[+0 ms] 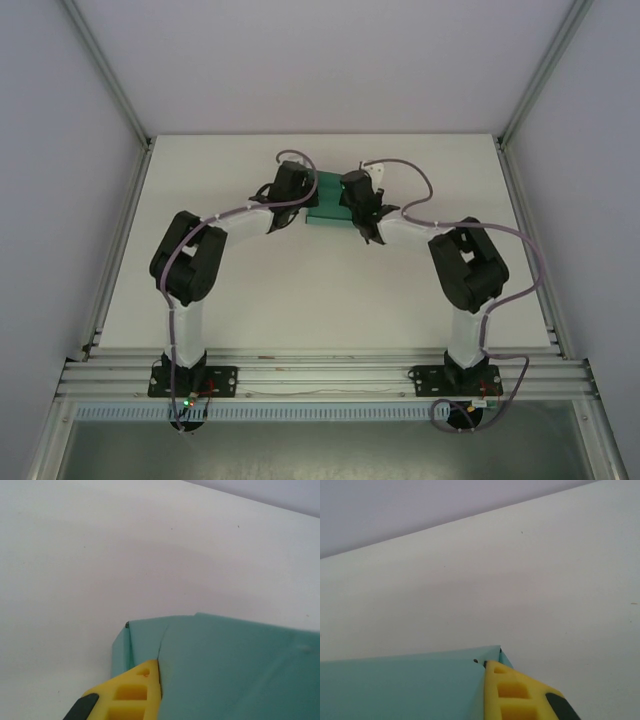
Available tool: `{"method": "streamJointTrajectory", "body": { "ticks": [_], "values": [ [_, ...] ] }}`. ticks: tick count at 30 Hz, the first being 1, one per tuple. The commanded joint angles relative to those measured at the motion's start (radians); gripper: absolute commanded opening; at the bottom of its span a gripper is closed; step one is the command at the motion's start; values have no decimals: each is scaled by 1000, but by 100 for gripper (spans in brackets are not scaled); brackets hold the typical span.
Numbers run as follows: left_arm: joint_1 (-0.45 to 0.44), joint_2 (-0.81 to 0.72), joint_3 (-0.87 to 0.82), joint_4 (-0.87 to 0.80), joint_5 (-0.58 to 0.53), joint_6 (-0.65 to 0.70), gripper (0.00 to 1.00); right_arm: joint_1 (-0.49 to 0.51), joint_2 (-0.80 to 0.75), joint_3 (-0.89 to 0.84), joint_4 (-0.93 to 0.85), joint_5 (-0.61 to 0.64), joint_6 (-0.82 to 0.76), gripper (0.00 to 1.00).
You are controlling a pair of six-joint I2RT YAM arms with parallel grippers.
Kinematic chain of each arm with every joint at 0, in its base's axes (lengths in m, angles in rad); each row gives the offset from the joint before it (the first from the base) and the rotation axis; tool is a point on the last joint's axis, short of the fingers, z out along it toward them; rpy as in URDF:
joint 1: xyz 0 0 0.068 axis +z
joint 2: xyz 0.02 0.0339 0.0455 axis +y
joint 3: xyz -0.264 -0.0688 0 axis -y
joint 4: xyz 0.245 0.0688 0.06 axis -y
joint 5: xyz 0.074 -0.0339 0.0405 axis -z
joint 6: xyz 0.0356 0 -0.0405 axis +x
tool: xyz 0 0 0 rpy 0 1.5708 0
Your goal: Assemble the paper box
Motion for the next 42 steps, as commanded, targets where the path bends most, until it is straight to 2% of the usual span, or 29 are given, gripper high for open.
{"method": "streamJointTrajectory", "body": {
  "ticks": [1,4,7,11,14,20,25,27,32,35,36,39,42],
  "values": [
    [-44,-19,-93,24,87,28,0,47,-24,-82,123,-79,-64,0],
    [-43,-40,-133,24,64,58,0,54,-34,-133,159,-90,-100,0],
    [-45,-57,-154,8,56,78,7,68,-41,-171,188,-80,-150,0],
    [-44,-93,-157,-27,61,87,10,89,-41,-192,178,-55,-203,0],
    [-44,-118,-162,-38,71,89,16,108,-46,-194,164,-11,-234,0],
    [-44,-173,-170,-88,69,100,28,111,-49,-197,145,-3,-275,0],
    [-44,-250,-189,-183,13,138,58,113,-49,-215,145,1,-297,0],
    [-42,-281,-193,-226,-1,156,62,113,-47,-218,137,18,-298,0],
    [-41,-352,-189,-327,16,167,81,118,-47,-226,144,26,-325,0],
    [-41,-416,-184,-380,43,159,97,121,-46,-231,148,32,-348,0],
    [-40,-436,-180,-394,46,151,100,122,-46,-235,156,31,-353,0],
    [-17,-479,-143,-436,39,103,100,125,-45,-247,172,21,-373,0],
    [50,-454,-51,-485,79,52,100,129,-40,-256,186,18,-399,0]
  ]
}}
